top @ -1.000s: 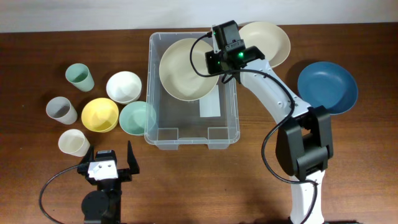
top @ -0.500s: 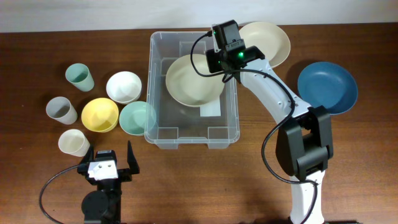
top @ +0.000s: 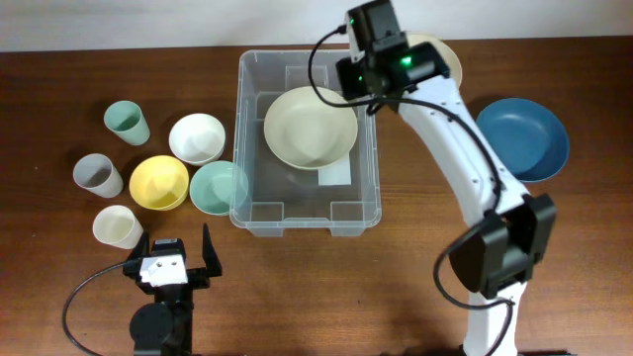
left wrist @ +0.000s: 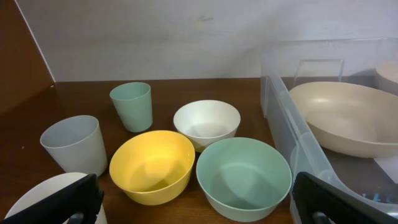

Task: Pack container
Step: 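Lift the cream plate and lower it into the clear container, then release the plate and move the right gripper to the blue plate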

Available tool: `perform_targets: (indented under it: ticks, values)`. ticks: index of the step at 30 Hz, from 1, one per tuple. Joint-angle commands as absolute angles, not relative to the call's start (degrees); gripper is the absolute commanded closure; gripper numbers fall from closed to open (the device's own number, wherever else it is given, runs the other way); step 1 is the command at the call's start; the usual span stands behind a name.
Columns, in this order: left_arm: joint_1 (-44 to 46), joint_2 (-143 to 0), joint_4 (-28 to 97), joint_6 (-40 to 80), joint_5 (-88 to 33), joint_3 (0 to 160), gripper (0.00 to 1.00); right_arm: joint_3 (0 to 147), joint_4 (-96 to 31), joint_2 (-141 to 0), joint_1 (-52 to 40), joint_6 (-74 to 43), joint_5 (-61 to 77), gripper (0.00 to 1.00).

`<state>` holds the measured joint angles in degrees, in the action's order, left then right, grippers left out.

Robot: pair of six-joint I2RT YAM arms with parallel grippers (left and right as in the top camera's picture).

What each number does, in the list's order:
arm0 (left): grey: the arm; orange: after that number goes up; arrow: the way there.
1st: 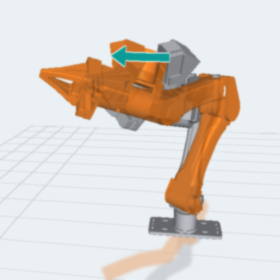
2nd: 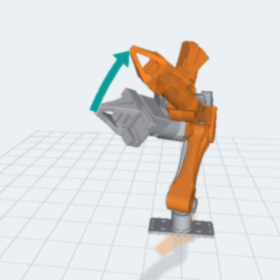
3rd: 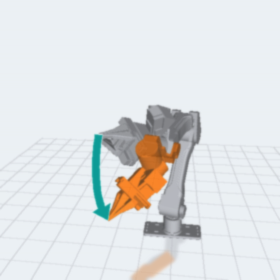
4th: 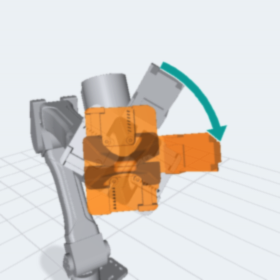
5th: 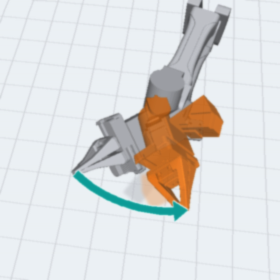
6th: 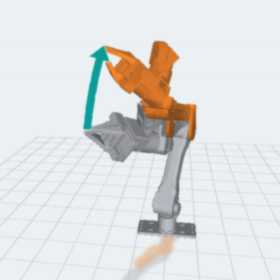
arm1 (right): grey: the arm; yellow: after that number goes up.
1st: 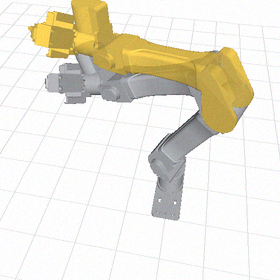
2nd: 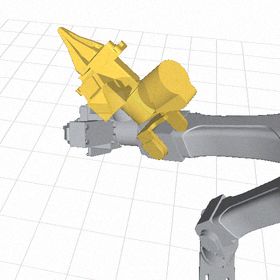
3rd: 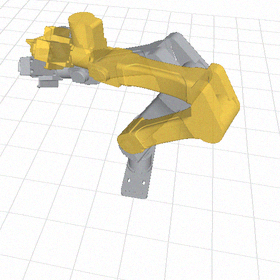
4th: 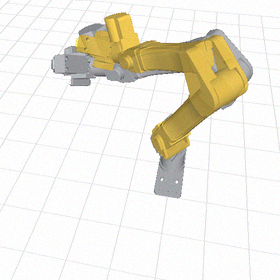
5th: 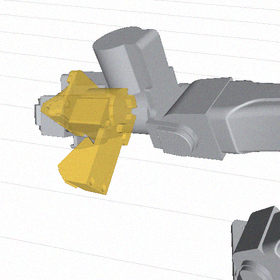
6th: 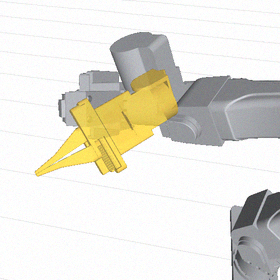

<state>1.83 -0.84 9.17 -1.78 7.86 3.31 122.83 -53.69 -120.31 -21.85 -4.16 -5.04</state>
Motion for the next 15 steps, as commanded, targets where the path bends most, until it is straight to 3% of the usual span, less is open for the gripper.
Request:
perform_targets:
  ticks: [1, 11, 15]
  values:
    - [1.7, -0.4, 9.0, -2.7, 7.3, 2.7, 0.00, 127.3, -57.6, -116.6, -19.3, -6.2, -8.3, 0.61]
    - [1.7, -0.4, 9.0, -2.7, 7.3, 2.7, 0.00, 129.8, -63.5, -116.8, -1.3, -10.2, -0.9, 0.60]
    - [1.7, -0.4, 9.0, -2.7, 7.3, 2.7, 0.00, 129.8, -63.1, -116.8, 5.8, -10.2, 1.9, 0.47]
